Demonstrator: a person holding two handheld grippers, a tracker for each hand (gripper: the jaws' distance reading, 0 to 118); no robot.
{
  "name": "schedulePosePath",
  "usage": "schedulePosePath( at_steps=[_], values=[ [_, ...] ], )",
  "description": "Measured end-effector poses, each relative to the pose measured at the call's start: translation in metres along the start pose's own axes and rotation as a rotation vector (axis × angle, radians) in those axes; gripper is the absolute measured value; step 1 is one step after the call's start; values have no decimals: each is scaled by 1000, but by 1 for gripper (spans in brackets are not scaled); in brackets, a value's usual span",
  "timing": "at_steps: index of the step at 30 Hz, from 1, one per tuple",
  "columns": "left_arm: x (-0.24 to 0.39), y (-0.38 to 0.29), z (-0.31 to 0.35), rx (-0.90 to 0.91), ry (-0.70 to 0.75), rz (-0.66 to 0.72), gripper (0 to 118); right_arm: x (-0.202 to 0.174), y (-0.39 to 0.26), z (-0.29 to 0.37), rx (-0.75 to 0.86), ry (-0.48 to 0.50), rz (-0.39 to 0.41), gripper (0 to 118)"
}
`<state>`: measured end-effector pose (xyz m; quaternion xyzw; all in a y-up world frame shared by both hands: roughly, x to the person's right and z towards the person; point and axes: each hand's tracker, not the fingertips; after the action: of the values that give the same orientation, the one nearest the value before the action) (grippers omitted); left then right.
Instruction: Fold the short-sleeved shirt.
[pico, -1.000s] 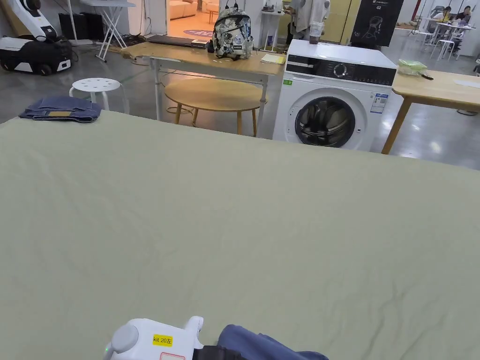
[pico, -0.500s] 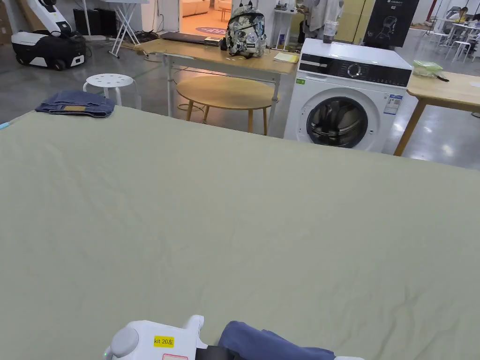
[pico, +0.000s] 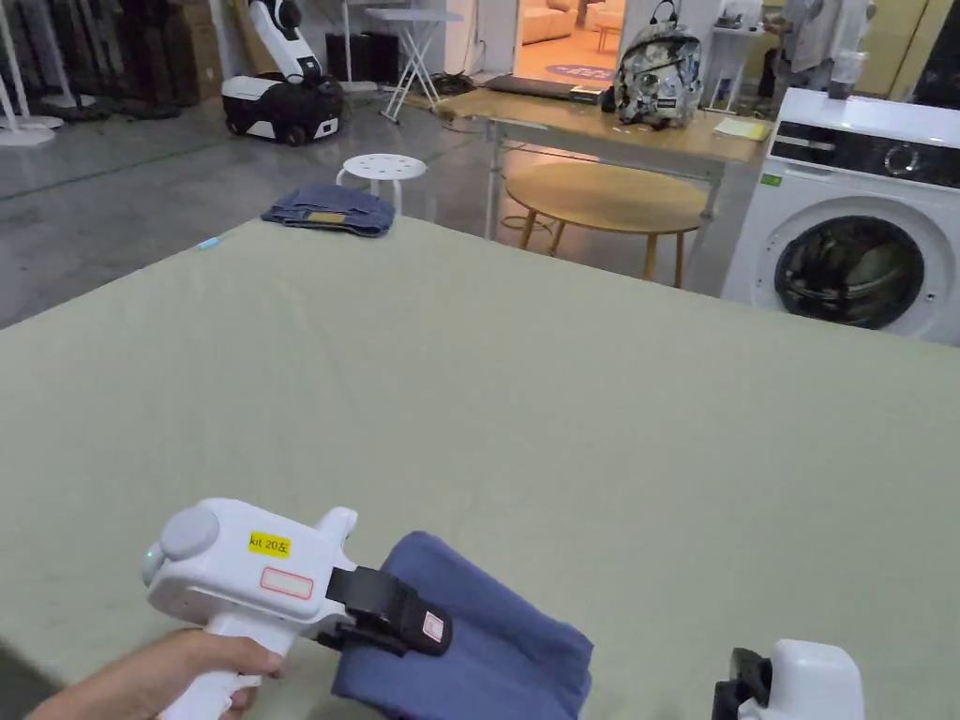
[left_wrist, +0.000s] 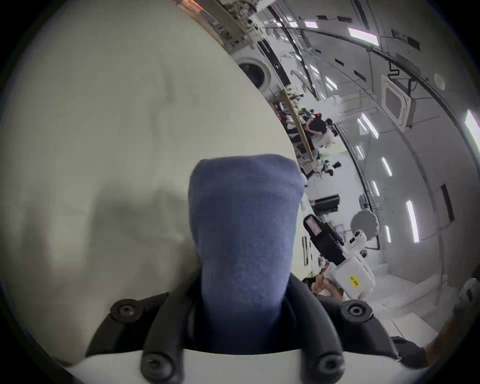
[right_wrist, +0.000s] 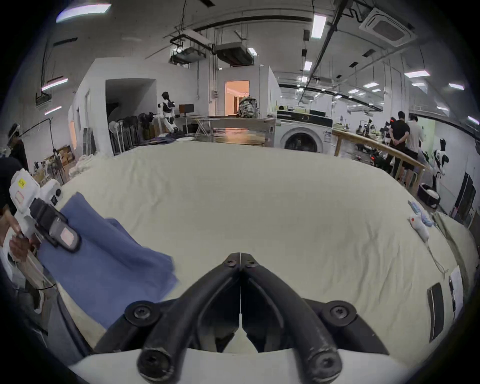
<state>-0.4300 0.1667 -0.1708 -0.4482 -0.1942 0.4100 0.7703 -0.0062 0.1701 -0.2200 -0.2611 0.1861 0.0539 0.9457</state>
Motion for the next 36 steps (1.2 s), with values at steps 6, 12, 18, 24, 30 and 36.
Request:
schedulePosePath(
  at_steps=[6, 12, 18, 24, 30, 36],
  values=[
    [-60, 37, 101, 86, 91, 83, 16, -14, -14, -19, -34, 35, 24, 0],
    [-103, 70, 184, 132, 247, 170, 16, -25, -11, -21, -68, 46, 39, 0],
    [-85, 77, 214, 135, 347, 164, 16, -24, -18, -26, -98, 28, 38, 0],
    [-80, 85, 206, 99, 537, 171, 16, -21, -23, -30, -110, 20, 38, 0],
    [-103, 106, 224, 95, 723, 96, 48, -15, -22, -31, -114, 16, 38, 0],
    [-96, 111, 249, 200, 928, 51, 52, -13, -19, -26, -105, 16, 27, 0]
  ],
)
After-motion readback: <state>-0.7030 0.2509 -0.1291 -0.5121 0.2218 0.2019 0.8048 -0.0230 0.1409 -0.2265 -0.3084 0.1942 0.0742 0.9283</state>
